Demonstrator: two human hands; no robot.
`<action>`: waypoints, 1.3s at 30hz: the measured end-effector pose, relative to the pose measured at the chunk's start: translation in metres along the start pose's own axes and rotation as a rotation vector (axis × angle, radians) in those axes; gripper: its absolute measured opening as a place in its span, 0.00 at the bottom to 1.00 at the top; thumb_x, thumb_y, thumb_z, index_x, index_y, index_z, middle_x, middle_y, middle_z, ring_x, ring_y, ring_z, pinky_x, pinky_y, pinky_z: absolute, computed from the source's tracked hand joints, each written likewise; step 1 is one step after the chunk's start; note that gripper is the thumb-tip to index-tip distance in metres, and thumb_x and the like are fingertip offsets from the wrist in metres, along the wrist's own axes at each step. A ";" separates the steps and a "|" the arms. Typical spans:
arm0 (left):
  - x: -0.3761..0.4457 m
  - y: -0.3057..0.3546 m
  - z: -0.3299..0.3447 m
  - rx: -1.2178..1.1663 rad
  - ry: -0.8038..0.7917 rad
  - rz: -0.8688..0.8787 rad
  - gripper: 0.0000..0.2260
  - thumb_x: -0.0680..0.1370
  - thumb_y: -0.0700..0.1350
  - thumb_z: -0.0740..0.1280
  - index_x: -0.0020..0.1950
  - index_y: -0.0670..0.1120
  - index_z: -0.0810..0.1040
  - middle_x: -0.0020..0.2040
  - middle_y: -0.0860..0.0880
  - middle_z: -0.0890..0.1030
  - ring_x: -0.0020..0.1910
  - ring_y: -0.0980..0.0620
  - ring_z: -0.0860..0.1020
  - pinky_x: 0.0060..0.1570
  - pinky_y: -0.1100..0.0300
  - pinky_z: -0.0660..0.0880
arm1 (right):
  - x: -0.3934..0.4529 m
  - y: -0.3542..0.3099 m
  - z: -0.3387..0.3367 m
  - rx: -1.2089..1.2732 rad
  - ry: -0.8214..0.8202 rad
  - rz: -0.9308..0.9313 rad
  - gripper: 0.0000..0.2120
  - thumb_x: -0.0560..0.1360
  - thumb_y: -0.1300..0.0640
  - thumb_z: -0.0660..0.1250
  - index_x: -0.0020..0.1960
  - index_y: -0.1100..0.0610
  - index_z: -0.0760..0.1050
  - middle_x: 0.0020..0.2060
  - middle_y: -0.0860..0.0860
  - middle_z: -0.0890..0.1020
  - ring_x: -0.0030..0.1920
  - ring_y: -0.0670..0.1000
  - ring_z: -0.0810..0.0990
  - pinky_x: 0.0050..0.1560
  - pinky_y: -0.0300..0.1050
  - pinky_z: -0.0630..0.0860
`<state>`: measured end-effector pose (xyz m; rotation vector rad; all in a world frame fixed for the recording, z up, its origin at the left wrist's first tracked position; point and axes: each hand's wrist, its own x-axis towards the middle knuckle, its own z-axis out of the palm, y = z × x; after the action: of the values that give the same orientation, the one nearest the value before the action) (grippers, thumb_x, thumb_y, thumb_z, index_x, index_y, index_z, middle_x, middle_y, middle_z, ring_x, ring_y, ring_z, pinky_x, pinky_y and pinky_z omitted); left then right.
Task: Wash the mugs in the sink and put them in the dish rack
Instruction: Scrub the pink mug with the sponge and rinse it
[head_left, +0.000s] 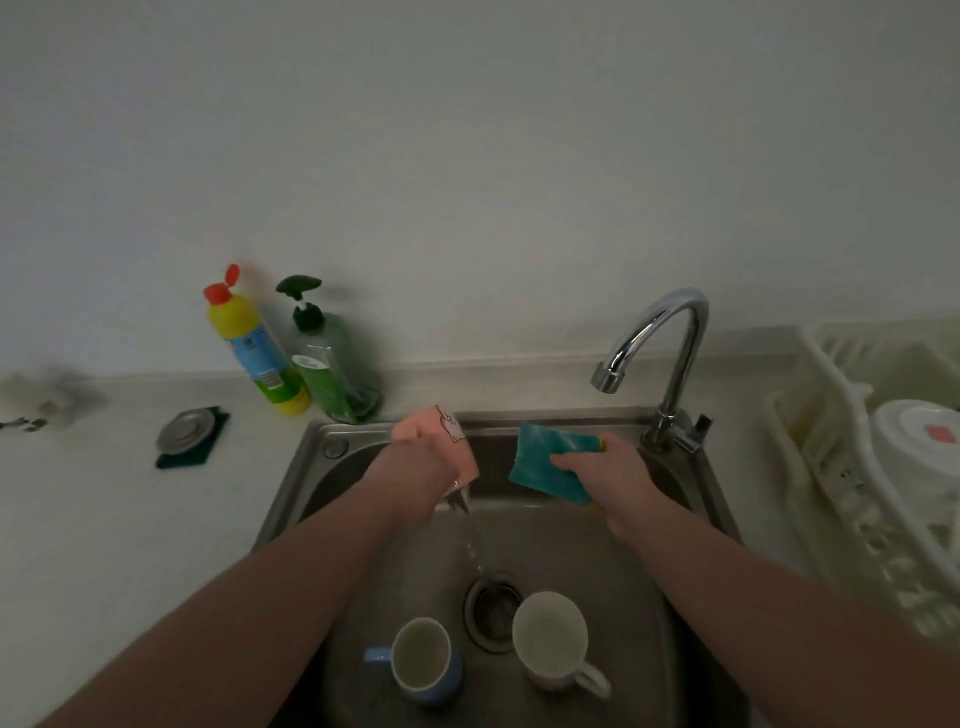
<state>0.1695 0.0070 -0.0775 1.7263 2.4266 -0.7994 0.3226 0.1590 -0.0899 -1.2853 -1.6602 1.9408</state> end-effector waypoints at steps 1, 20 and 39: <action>-0.004 -0.004 -0.003 0.017 0.023 -0.003 0.12 0.75 0.39 0.63 0.58 0.45 0.78 0.58 0.43 0.77 0.58 0.45 0.74 0.52 0.53 0.74 | -0.003 -0.004 0.003 -0.005 -0.007 -0.011 0.12 0.71 0.65 0.72 0.42 0.52 0.71 0.45 0.54 0.79 0.50 0.56 0.80 0.54 0.55 0.78; -0.045 -0.029 -0.038 -1.251 0.450 -0.522 0.14 0.81 0.40 0.61 0.67 0.41 0.75 0.56 0.48 0.77 0.58 0.49 0.74 0.51 0.65 0.67 | -0.027 -0.052 0.034 -0.069 -0.043 -0.143 0.12 0.69 0.62 0.74 0.48 0.54 0.75 0.48 0.58 0.81 0.48 0.58 0.81 0.45 0.56 0.82; -0.053 -0.041 -0.086 -1.394 0.758 -0.266 0.06 0.81 0.42 0.62 0.54 0.44 0.78 0.48 0.45 0.81 0.49 0.49 0.78 0.52 0.55 0.73 | -0.083 -0.141 0.040 -0.814 0.022 -0.780 0.13 0.77 0.53 0.62 0.61 0.52 0.71 0.51 0.51 0.79 0.51 0.54 0.78 0.48 0.41 0.70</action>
<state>0.1734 -0.0103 0.0303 1.0948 2.3561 1.4963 0.2940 0.1173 0.0710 -0.6285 -2.5364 0.8090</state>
